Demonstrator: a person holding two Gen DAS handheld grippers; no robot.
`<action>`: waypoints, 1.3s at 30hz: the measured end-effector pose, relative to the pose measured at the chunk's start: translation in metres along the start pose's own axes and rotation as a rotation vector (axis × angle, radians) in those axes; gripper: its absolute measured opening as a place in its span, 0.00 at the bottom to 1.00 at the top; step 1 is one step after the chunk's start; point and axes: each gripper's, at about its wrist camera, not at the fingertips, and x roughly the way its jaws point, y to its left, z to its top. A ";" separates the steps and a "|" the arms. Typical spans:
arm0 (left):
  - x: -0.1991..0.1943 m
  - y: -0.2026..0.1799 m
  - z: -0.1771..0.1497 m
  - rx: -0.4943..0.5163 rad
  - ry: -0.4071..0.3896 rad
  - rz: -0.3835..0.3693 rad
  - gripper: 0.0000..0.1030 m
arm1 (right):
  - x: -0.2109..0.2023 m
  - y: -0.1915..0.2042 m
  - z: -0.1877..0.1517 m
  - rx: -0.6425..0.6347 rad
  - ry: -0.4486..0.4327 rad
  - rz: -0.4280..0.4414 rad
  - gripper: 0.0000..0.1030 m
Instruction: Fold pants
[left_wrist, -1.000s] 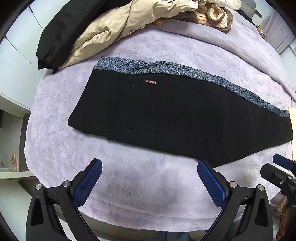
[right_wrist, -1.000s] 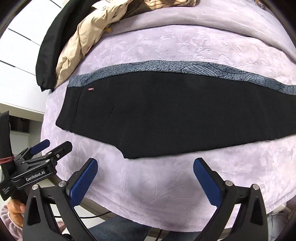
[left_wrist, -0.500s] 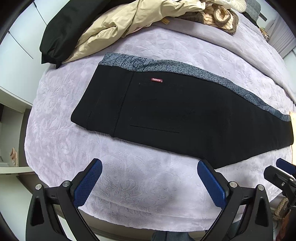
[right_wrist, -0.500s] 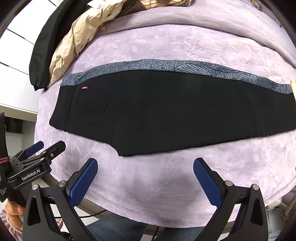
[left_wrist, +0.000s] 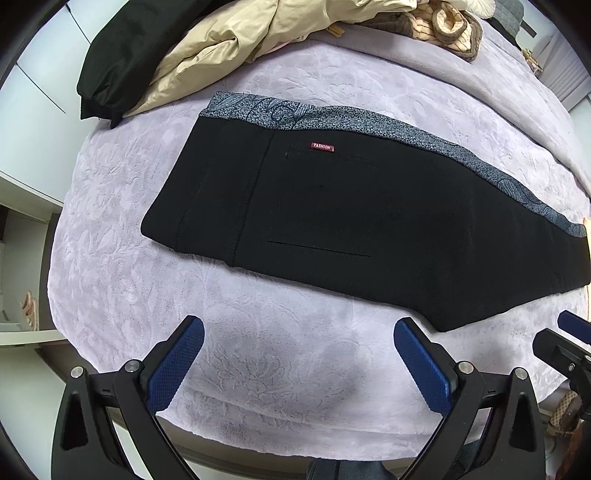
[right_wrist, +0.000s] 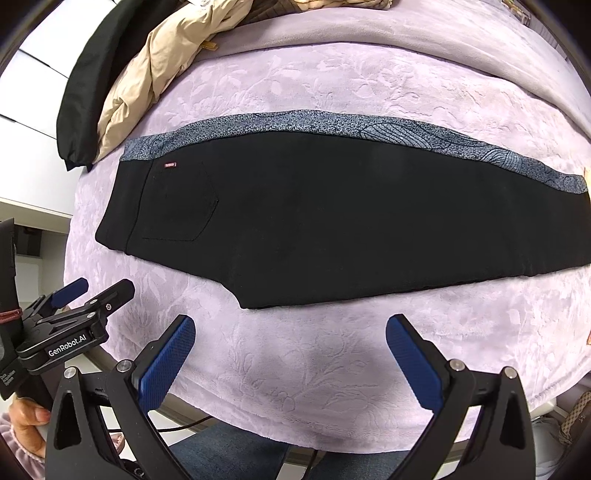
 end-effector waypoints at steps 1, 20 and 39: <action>0.001 0.001 0.001 0.002 -0.006 0.005 1.00 | 0.000 0.000 0.000 0.002 0.002 0.000 1.00; 0.075 0.083 0.056 -0.086 -0.021 0.219 1.00 | -0.001 -0.041 -0.025 0.128 0.036 -0.050 1.00; 0.020 -0.111 0.014 0.142 0.011 0.133 1.00 | -0.012 -0.136 -0.026 0.179 0.028 0.021 1.00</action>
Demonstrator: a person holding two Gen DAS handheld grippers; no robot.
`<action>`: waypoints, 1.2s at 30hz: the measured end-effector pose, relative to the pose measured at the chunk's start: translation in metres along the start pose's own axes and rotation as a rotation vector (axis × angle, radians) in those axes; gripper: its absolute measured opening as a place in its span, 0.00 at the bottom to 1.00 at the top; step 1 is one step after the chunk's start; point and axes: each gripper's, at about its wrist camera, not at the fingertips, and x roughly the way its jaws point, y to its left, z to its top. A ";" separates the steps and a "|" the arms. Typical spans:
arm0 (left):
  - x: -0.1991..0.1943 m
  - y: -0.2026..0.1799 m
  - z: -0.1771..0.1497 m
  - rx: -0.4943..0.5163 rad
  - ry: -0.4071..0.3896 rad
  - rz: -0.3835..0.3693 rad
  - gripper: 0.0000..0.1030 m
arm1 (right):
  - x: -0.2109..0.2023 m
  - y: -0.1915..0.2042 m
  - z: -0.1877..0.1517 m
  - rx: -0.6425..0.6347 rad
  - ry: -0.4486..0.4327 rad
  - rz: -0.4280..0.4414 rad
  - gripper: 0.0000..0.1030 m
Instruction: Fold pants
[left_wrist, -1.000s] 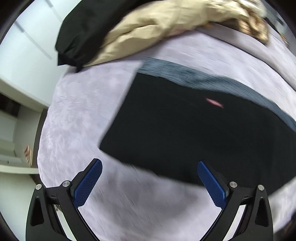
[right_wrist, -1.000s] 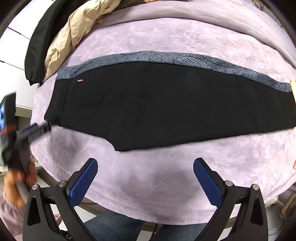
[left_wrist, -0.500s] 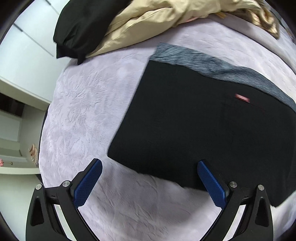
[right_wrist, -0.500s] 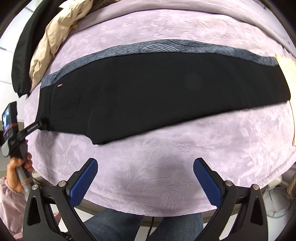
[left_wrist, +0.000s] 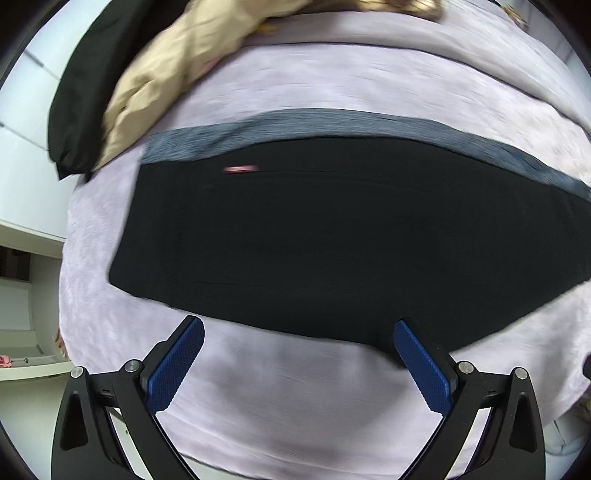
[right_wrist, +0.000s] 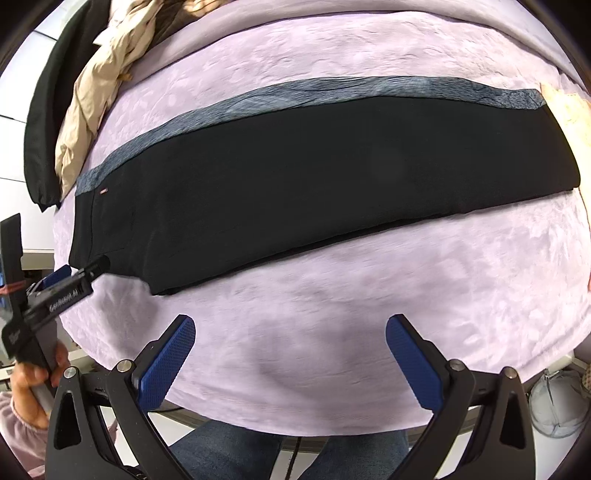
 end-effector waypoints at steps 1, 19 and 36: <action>-0.003 -0.013 0.000 0.007 0.006 -0.002 1.00 | -0.002 -0.008 0.002 0.000 -0.002 0.007 1.00; -0.051 -0.214 -0.001 0.177 0.017 0.008 1.00 | -0.024 -0.167 0.021 0.048 -0.018 0.078 1.00; -0.039 -0.256 0.011 0.188 0.046 -0.035 1.00 | -0.037 -0.245 0.043 0.193 -0.110 0.242 1.00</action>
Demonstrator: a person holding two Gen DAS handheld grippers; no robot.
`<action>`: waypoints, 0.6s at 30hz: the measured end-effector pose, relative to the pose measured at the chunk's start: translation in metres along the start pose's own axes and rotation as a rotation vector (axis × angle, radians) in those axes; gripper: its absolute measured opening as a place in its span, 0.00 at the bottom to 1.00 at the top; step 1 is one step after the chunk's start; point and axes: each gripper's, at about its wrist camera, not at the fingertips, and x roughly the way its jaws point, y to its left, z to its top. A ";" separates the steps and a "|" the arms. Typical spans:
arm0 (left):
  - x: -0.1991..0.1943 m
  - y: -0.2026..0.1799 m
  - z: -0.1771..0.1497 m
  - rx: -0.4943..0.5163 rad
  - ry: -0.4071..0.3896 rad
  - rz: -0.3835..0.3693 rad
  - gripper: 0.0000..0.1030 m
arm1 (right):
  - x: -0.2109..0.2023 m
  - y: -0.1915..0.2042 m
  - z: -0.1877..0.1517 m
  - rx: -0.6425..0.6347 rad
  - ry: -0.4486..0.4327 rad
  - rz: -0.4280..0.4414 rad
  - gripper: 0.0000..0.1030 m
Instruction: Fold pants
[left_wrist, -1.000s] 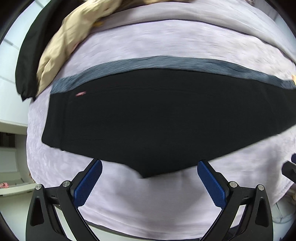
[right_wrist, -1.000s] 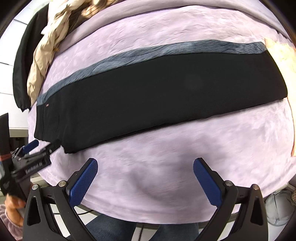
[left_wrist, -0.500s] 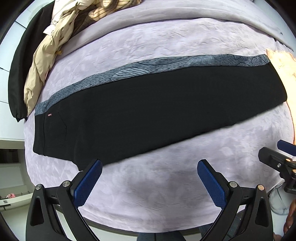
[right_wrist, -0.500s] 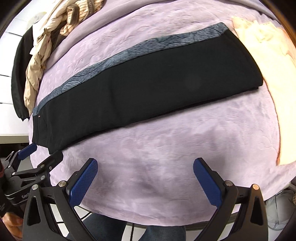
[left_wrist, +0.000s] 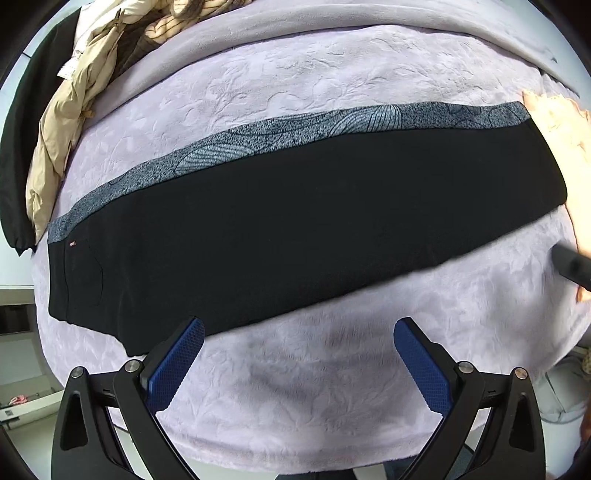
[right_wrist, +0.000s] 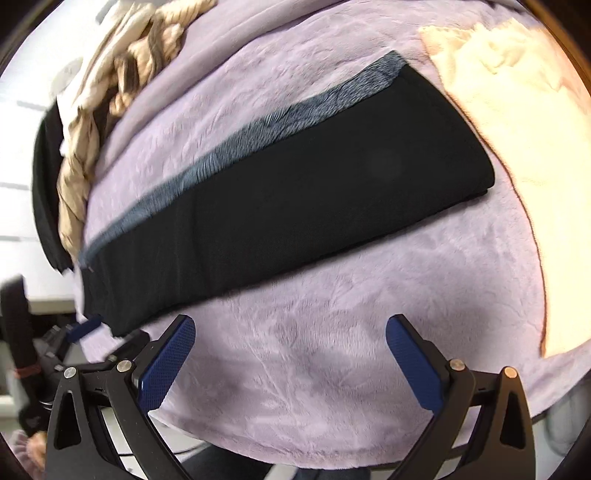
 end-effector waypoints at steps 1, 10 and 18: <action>0.001 0.000 0.002 -0.008 -0.002 -0.002 1.00 | -0.003 -0.010 0.005 0.036 -0.017 0.035 1.00; 0.007 -0.003 0.032 -0.067 -0.052 -0.002 1.00 | -0.011 -0.095 0.045 0.305 -0.133 0.077 0.38; 0.039 -0.014 0.055 -0.066 -0.023 0.039 1.00 | 0.001 -0.111 0.057 0.296 -0.108 0.065 0.08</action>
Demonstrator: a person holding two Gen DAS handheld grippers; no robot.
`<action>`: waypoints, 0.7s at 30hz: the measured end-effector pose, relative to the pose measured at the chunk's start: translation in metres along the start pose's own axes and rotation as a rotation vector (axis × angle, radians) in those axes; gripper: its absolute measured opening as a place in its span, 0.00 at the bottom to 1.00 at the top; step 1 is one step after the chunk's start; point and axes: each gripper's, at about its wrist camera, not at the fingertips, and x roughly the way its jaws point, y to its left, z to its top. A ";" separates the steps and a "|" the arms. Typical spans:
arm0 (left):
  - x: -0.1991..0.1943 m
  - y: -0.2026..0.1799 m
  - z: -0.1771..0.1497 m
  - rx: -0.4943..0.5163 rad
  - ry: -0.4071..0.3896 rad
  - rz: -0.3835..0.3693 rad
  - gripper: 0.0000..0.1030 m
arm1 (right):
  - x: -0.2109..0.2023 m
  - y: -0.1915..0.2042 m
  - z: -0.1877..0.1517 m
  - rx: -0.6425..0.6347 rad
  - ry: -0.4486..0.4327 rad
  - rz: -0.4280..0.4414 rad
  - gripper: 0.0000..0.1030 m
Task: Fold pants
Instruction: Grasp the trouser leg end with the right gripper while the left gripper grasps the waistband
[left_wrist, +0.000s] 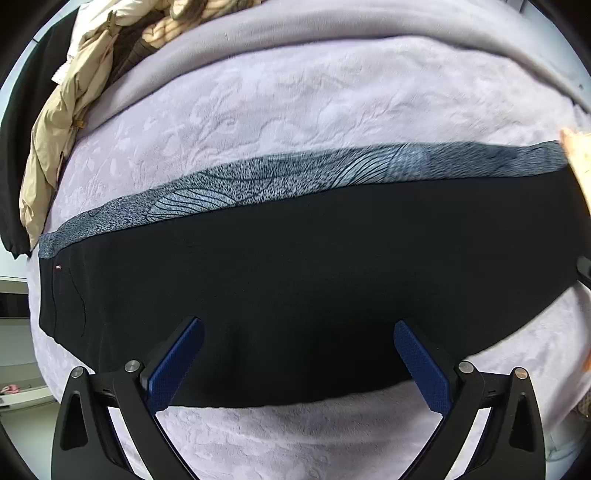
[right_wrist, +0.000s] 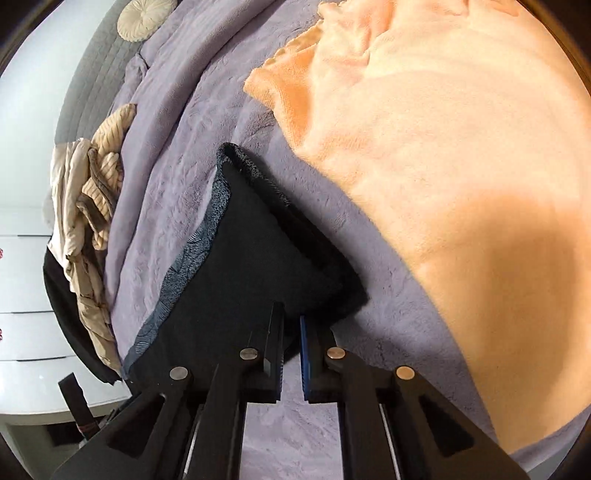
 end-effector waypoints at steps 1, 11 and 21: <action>0.000 0.001 0.002 -0.003 -0.004 0.001 1.00 | -0.002 -0.005 -0.002 0.022 0.002 -0.007 0.09; 0.008 0.026 0.056 -0.090 -0.078 0.037 1.00 | -0.017 0.080 0.009 -0.315 -0.040 -0.028 0.26; 0.050 0.020 0.089 -0.122 -0.056 0.039 1.00 | 0.065 0.095 0.067 -0.343 0.034 -0.095 0.19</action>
